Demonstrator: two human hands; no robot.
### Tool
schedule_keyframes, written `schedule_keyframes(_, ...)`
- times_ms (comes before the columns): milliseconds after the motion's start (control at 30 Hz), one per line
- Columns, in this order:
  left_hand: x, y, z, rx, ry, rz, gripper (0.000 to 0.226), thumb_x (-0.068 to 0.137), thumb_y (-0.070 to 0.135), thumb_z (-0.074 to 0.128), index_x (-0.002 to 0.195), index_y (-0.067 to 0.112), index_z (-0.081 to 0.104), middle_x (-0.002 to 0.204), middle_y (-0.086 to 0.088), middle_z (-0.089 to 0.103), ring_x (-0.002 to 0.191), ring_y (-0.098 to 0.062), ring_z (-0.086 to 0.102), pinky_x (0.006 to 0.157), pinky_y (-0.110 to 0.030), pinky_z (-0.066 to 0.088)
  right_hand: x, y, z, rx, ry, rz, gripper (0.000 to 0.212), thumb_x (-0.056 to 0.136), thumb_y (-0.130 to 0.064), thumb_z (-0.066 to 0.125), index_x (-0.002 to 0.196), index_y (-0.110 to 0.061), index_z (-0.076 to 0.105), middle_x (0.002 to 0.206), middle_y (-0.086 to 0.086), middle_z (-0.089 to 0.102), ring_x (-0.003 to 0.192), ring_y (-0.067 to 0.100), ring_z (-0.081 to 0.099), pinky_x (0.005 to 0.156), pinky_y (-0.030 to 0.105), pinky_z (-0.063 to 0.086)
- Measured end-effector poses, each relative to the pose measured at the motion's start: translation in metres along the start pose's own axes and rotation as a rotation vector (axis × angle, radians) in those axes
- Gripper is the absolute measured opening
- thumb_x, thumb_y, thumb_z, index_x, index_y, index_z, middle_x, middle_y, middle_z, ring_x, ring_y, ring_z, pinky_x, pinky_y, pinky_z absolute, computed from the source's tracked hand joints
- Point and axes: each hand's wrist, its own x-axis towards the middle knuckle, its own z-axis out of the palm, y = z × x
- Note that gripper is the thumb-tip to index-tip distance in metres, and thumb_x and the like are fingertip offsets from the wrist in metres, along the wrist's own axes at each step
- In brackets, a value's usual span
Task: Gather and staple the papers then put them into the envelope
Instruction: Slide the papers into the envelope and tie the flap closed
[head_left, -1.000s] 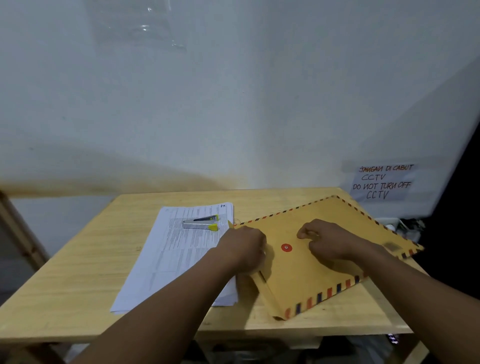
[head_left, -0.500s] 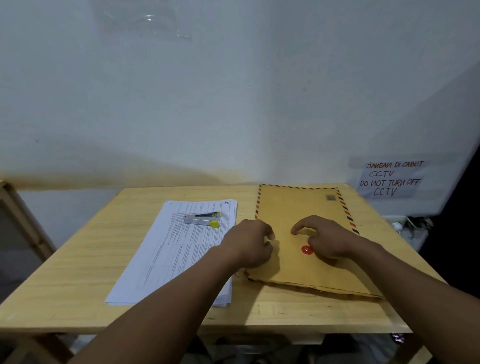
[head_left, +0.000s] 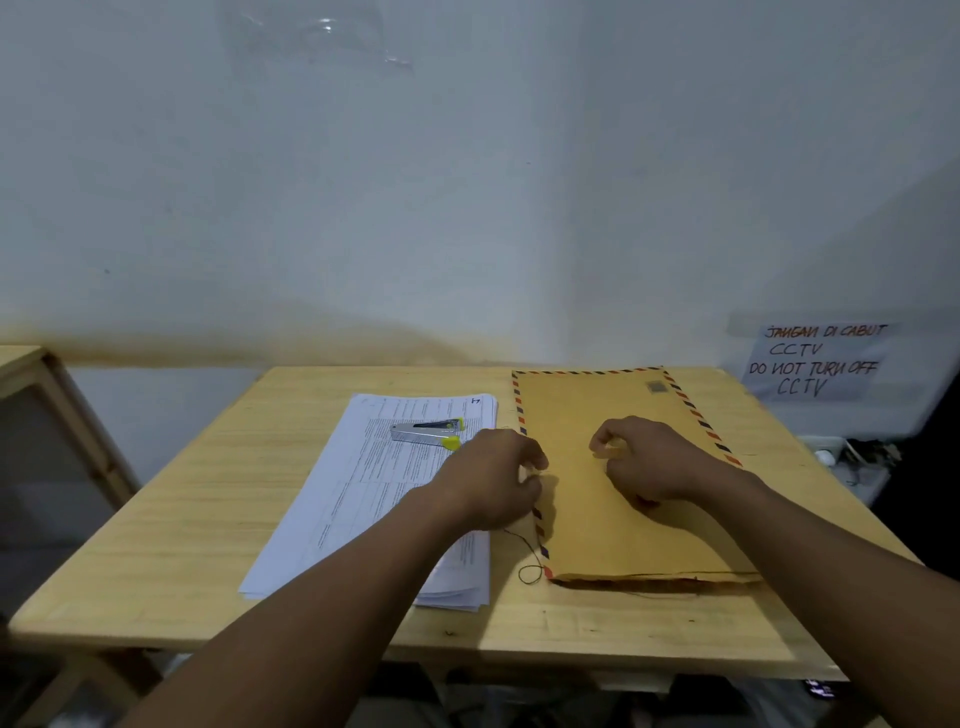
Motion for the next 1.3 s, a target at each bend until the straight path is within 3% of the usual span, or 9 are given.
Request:
schedule_keyframes(267, -0.021, -0.101, -0.038, 0.043, 0.276, -0.249, 0.021, 0.091, 0.029, 0.060, 0.108, 0.025, 0.073, 0.109, -0.001, 0.068, 0.109, -0.024, 0.059, 0.089, -0.038, 0.050, 0.037, -0.089, 0.026, 0.006, 0.055, -0.211, 0.037, 0.089, -0.036, 0.062, 0.125, -0.031, 0.054, 0.137, -0.005, 0.051, 0.124, 0.019, 0.048, 0.103, 0.048, 0.042)
schedule_keyframes(367, -0.028, -0.136, -0.045, 0.038, 0.301, -0.318, 0.024, 0.088, 0.027, 0.062, 0.109, 0.025, 0.072, 0.117, -0.003, 0.066, 0.114, -0.025, 0.058, 0.092, -0.040, 0.049, 0.053, -0.121, 0.040, -0.052, 0.046, -0.265, 0.042, 0.090, -0.039, 0.061, 0.130, -0.031, 0.051, 0.135, -0.003, 0.051, 0.123, 0.022, 0.048, 0.103, 0.046, 0.040)
schedule_keyframes(533, -0.031, -0.174, -0.051, -0.011, 0.270, -0.356, 0.032, 0.083, 0.044, 0.065, 0.111, 0.030, 0.071, 0.124, 0.002, 0.062, 0.119, -0.022, 0.057, 0.095, -0.040, 0.049, 0.080, -0.149, 0.068, -0.145, 0.078, -0.288, 0.050, 0.089, -0.045, 0.061, 0.136, -0.031, 0.049, 0.133, -0.003, 0.053, 0.124, 0.025, 0.048, 0.096, 0.041, 0.039)
schedule_keyframes(767, -0.025, -0.184, -0.030, 0.067, 0.405, -0.373, 0.027, 0.089, 0.048, 0.060, 0.111, 0.035, 0.066, 0.120, 0.011, 0.059, 0.119, -0.017, 0.051, 0.097, -0.034, 0.039, 0.112, -0.155, 0.070, -0.223, 0.097, -0.311, 0.030, 0.091, -0.042, 0.060, 0.117, -0.028, 0.062, 0.112, -0.004, 0.055, 0.113, 0.024, 0.049, 0.083, 0.039, 0.030)
schedule_keyframes(933, -0.012, -0.165, -0.014, 0.095, 0.419, -0.390, 0.031, 0.090, 0.044, 0.054, 0.117, 0.030, 0.061, 0.125, 0.006, 0.056, 0.119, -0.023, 0.047, 0.099, -0.036, 0.036, 0.146, -0.153, 0.058, -0.164, 0.155, -0.265, 0.031, 0.092, -0.041, 0.059, 0.121, -0.031, 0.062, 0.119, -0.003, 0.058, 0.118, 0.026, 0.052, 0.092, 0.046, 0.034)
schedule_keyframes(1300, -0.008, -0.172, -0.016, -0.021, 0.441, -0.433, 0.027, 0.084, 0.051, 0.059, 0.108, 0.038, 0.061, 0.123, 0.016, 0.052, 0.126, -0.015, 0.039, 0.105, -0.033, 0.027, 0.188, -0.154, 0.065, -0.184, 0.123, -0.136, 0.030, 0.094, -0.043, 0.056, 0.123, -0.039, 0.060, 0.129, -0.004, 0.056, 0.123, 0.031, 0.048, 0.096, 0.052, 0.029)
